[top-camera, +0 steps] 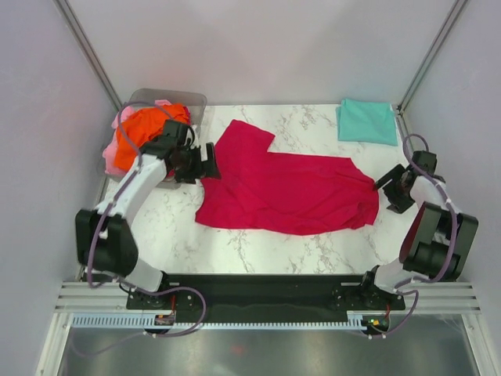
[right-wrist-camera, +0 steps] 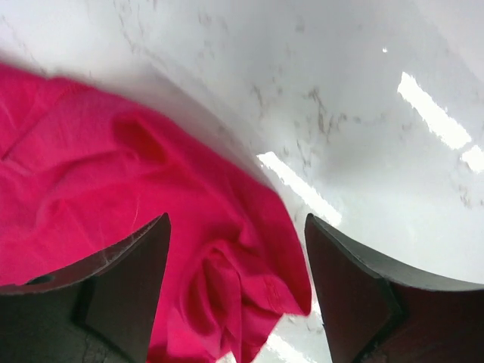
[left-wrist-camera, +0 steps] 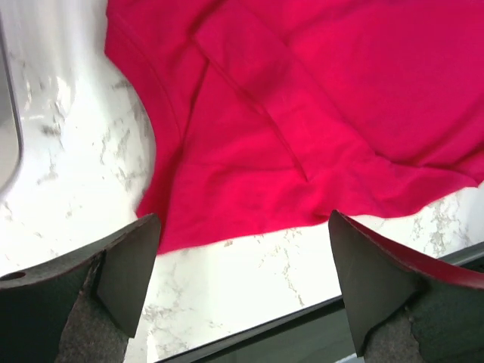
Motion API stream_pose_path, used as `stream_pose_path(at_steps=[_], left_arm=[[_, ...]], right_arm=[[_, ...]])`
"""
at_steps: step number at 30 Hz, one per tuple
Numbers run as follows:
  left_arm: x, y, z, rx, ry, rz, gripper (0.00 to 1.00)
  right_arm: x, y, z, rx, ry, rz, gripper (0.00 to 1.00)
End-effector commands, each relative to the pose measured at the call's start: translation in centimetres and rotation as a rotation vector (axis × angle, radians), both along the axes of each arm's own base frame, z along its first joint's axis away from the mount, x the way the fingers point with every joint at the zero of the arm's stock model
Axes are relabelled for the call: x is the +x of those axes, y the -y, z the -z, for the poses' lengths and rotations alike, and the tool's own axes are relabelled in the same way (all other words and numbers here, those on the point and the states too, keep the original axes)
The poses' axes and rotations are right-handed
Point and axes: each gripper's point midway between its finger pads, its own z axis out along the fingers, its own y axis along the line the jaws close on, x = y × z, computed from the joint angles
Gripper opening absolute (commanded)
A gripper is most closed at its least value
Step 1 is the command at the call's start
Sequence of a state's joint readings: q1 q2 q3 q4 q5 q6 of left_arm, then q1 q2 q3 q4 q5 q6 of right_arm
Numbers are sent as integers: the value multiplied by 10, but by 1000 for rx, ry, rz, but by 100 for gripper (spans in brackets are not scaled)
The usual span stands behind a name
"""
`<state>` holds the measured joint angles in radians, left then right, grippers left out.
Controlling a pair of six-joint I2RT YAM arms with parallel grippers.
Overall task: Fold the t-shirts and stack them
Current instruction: Fold the tshirt
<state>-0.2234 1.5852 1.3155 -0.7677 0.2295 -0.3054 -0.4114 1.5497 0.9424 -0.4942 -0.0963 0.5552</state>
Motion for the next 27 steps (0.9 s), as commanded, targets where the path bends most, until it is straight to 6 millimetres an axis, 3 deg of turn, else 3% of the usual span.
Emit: stream_pose_path(at_steps=[1, 2, 4, 5, 6, 7, 8, 9, 11, 14, 19, 25, 26, 27], left_arm=[[-24, 0, -19, -75, 120, -57, 100], [-30, -2, -16, -89, 124, -88, 100], [-44, -3, -6, -128, 165, -107, 100], [-47, -2, -2, -155, 171, -139, 100], [-62, -4, 20, -159, 130, -154, 98], [-59, -2, 15, -193, 180, -162, 97], [-72, -1, 34, -215, 135, -185, 96], [-76, 0, 40, -230, 134, -195, 93], [-75, 0, 40, -260, 178, -216, 91], [-83, -8, 64, -240, 167, -264, 91], [-86, -6, 85, -241, 111, -273, 100], [-81, -4, 106, -246, 89, -284, 99], [-80, -3, 108, -250, 85, -282, 98], [-75, 0, 110, -259, 91, -276, 86]], right_arm=[[-26, -10, -5, -28, 21, -8, 77], [-27, -14, -11, -30, 63, -14, 76], [-43, -33, 4, 30, 66, -42, 69], [-43, -42, 0, 60, 110, -68, 68], [-48, -47, 2, 76, 114, -77, 66], [-58, -54, 10, 90, 98, -89, 61], [-60, -59, 6, 98, 123, -103, 59], [-63, -64, 6, 105, 131, -113, 57], [-72, -75, 5, 106, 135, -144, 57], [-76, -87, 2, 95, 151, -176, 57], [-75, -95, -3, 76, 163, -205, 57], [-73, -101, 12, 66, 134, -228, 58], [-70, -102, 15, 70, 135, -230, 57], [-70, -104, 18, 74, 130, -234, 56]])
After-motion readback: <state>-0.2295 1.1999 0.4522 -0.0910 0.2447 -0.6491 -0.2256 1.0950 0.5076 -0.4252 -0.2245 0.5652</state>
